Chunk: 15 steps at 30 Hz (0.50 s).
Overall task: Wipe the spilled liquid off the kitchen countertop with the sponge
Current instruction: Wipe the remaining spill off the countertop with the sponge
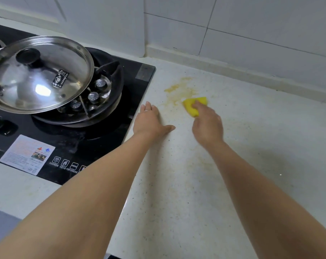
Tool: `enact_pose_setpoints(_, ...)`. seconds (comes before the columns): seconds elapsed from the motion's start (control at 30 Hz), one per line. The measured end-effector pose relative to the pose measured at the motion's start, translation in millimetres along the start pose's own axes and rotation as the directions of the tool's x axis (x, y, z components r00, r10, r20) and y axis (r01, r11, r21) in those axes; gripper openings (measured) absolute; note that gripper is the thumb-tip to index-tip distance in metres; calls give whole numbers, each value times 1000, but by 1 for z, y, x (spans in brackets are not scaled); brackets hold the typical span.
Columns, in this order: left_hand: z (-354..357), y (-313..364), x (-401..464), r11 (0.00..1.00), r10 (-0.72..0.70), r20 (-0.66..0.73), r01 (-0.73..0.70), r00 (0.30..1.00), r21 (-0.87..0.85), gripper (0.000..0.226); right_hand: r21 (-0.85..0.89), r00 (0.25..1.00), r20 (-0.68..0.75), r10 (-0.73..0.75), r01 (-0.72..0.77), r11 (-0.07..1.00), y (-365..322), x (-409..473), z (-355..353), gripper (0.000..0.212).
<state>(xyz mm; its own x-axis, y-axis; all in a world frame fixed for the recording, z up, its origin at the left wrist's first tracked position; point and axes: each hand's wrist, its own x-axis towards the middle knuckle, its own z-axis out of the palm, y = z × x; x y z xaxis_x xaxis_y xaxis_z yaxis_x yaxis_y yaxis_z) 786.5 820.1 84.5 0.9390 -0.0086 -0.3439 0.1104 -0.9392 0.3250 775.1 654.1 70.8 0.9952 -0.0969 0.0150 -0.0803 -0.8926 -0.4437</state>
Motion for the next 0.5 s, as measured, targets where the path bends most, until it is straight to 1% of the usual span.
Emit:
enact_pose_setpoints(0.03,-1,-1,0,1000,1,1,-1,1000,-3,99,18,995,-30,92,-92,996,1,7,-4,48)
enact_pose_setpoints(0.07,0,-2,-1,1000,-1,-6,1,1000,-6,98,27,992,-49,113,-112,993,-3,9,-4,46)
enact_pose_setpoints(0.1,1,-2,0,1000,-1,-16,1,1000,-7,97,38,998,-43,37,-36,999,-12,6,-2,44)
enact_pose_setpoints(0.13,2,-2,1,1000,1,-19,-2,1000,-12,96,51,995,-10,-99,99,994,-20,-2,5,44)
enact_pose_setpoints(0.17,2,-3,1,1000,1,-17,-2,1000,-17,96,55,973,25,-231,229,972,-22,-9,11,44)
enact_pose_setpoints(0.2,1,-3,2,1000,1,-15,-1,1000,-21,96,59,951,51,-306,302,951,-17,-10,12,44)
enact_pose_setpoints(0.23,1,-3,2,1000,-1,-12,1,1000,-23,95,51,957,70,-281,278,959,-10,-4,6,45)
enact_pose_setpoints(0.27,0,-3,3,1000,-5,-8,4,1000,-24,95,45,986,58,-155,153,987,-1,9,-1,45)
enact_pose_setpoints(0.3,0,-3,3,1000,-10,-5,10,1000,-25,95,52,1000,19,5,-6,999,6,21,-8,46)
enact_pose_setpoints(0.33,1,-3,3,1000,-14,-5,14,1000,-27,95,51,993,-27,110,-109,993,9,27,-11,46)
enact_pose_setpoints(0.37,1,-2,4,999,-21,-17,21,1000,-30,95,44,992,-52,118,-116,992,5,28,-8,46)
enact_pose_setpoints(0.4,2,-1,4,999,-27,-33,25,999,-34,94,44,999,-28,37,-35,998,-4,23,-3,47)
enact_pose_setpoints(0.43,3,0,4,999,-32,-46,30,998,-39,95,54,995,34,-98,96,994,-13,15,5,48)
enact_pose_setpoints(0.47,4,1,4,998,-37,-53,35,998,-43,96,66,969,92,-227,222,973,-16,8,11,50)
enact_pose_setpoints(0.5,4,2,4,998,-41,-52,39,998,-47,98,86,942,128,-311,302,950,-14,6,12,51)
